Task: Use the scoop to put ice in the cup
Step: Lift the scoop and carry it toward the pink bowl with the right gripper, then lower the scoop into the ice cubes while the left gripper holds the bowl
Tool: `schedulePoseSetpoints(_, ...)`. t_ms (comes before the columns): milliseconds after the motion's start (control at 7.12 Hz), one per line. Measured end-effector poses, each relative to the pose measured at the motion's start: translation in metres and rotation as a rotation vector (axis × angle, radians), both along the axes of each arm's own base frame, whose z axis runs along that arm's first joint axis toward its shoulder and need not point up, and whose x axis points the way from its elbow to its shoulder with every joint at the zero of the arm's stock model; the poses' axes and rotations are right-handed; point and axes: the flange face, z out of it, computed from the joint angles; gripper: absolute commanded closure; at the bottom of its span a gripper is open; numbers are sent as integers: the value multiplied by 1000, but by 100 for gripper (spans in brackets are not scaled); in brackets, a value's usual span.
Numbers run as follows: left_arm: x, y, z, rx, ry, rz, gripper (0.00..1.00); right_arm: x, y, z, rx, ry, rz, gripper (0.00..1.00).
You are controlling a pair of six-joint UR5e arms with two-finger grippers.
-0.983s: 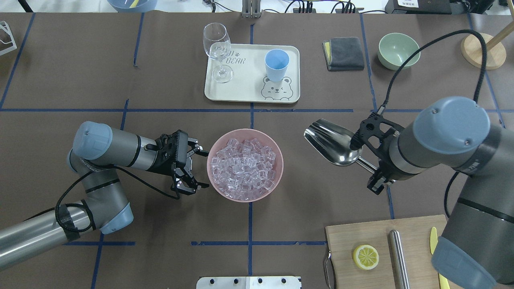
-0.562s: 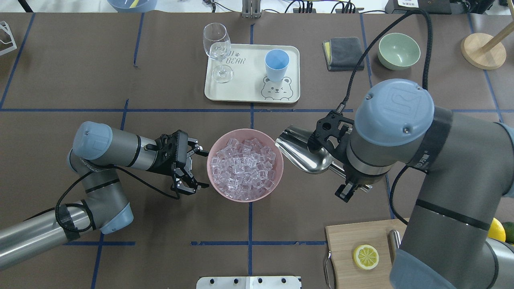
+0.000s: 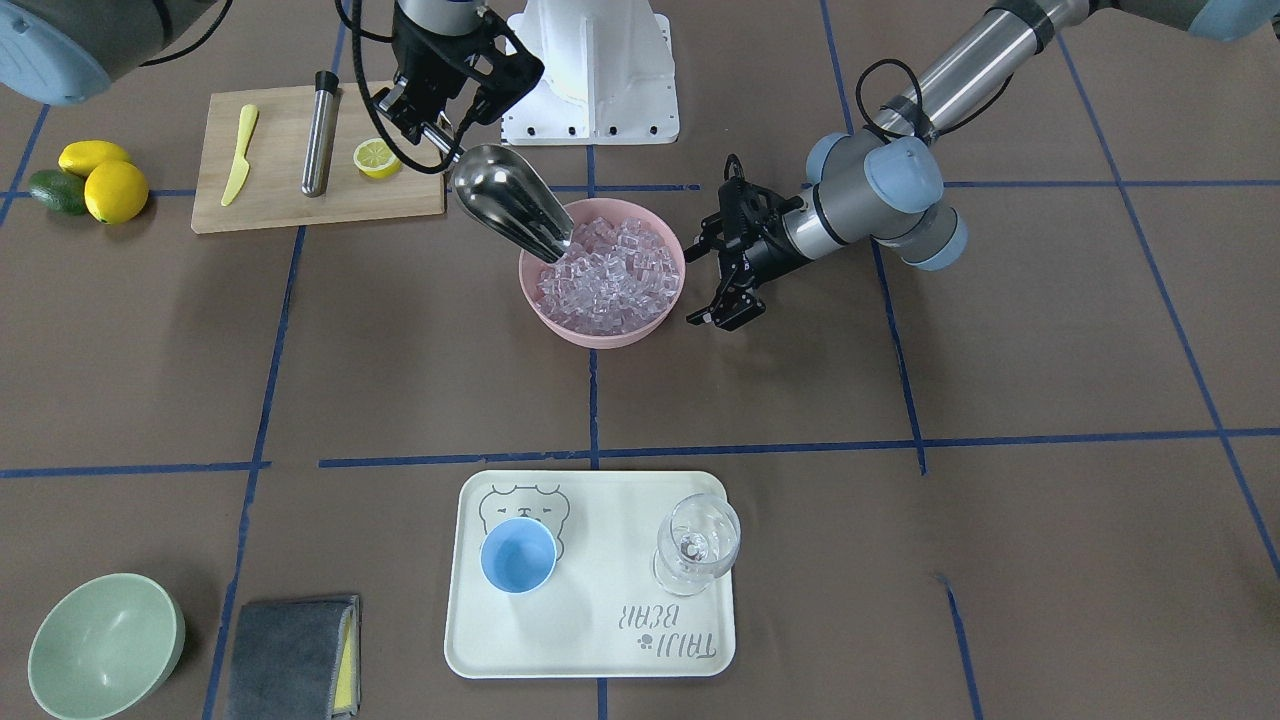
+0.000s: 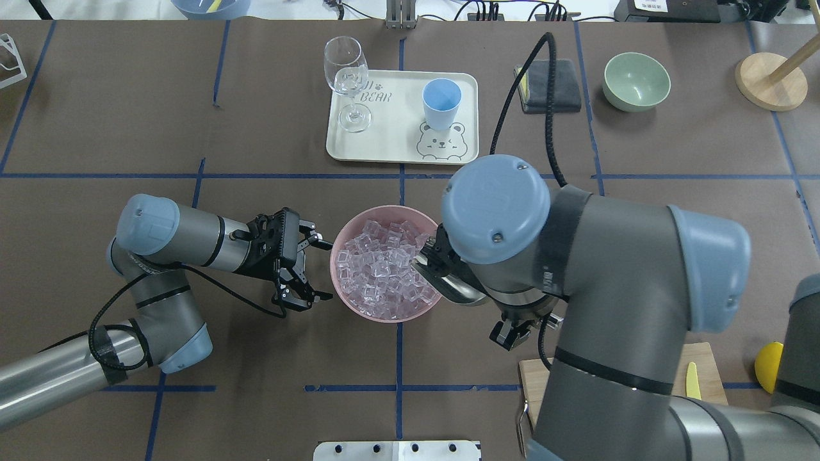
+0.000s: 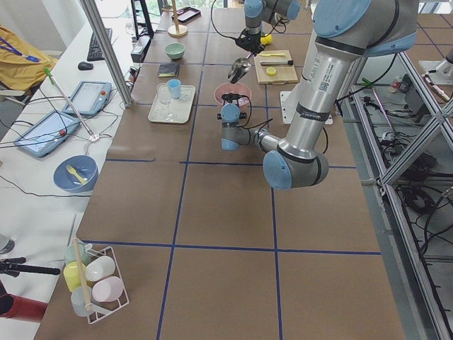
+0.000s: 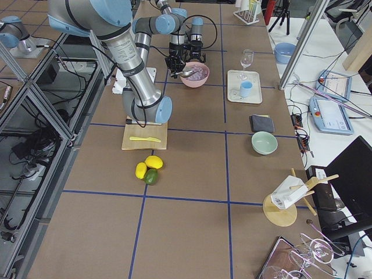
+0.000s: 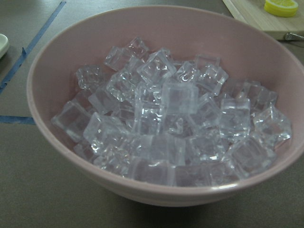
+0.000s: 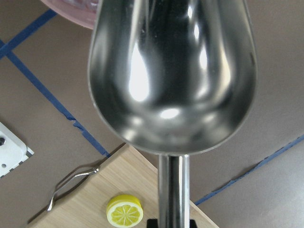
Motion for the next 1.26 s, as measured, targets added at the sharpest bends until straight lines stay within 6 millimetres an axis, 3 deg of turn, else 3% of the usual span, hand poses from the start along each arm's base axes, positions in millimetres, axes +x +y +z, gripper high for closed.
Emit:
schedulePoseSetpoints(421,1,-1,0,0,0,-10,0,-24,-1,-11,-23,131,-69,100)
schedulePoseSetpoints(1264,1,-3,0,1,0,-21,0,-68,-12,-23,-47,211,-124,100)
